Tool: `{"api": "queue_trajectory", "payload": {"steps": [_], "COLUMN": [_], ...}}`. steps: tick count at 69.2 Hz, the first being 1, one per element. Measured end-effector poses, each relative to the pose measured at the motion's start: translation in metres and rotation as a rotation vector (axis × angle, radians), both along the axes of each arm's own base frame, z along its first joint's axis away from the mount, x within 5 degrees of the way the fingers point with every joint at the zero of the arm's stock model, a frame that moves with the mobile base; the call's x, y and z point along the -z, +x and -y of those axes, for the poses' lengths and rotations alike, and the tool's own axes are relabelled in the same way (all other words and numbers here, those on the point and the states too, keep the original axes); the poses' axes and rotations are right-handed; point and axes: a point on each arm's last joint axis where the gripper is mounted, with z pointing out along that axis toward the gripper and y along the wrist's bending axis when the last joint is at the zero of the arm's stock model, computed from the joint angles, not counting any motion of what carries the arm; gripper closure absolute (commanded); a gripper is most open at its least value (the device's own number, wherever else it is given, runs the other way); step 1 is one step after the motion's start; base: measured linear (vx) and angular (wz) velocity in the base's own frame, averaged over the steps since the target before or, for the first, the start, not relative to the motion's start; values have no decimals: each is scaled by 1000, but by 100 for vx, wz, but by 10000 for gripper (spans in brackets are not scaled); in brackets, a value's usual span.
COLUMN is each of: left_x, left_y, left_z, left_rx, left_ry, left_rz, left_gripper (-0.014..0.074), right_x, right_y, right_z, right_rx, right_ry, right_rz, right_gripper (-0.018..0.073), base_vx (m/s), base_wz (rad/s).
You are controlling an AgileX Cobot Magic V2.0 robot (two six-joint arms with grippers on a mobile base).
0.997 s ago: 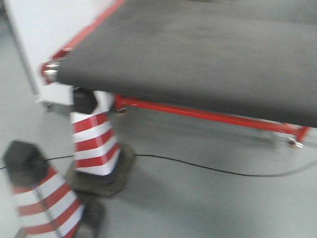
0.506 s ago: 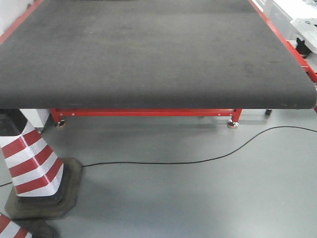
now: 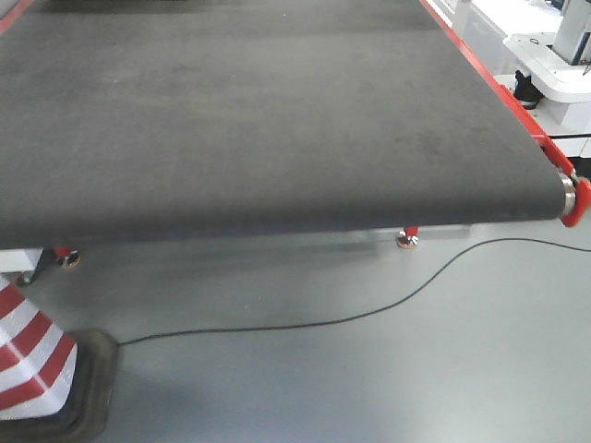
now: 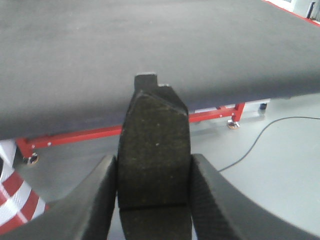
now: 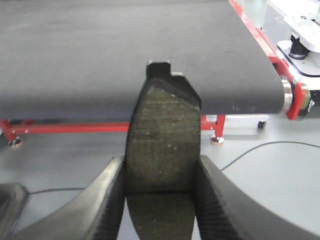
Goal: Move and align brake pads A on conveyor
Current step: 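Turn and approach the black conveyor belt holding both pads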
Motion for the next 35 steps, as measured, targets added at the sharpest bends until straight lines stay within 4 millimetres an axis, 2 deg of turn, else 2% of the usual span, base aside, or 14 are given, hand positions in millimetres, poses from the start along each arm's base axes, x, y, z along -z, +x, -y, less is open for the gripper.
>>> {"api": "queue_trajectory", "payload": {"steps": [35], "left_x": [0], "left_y": [0], "left_z": [0], "left_rx": [0], "left_ry": [0], "left_rz": [0], "left_gripper": [602], "right_x": [0], "right_y": [0], "right_z": [0], "right_rx": [0], "right_ry": [0], "right_rz": [1], "right_gripper": [564], "base_vx": [40], "base_wz": [10]}}
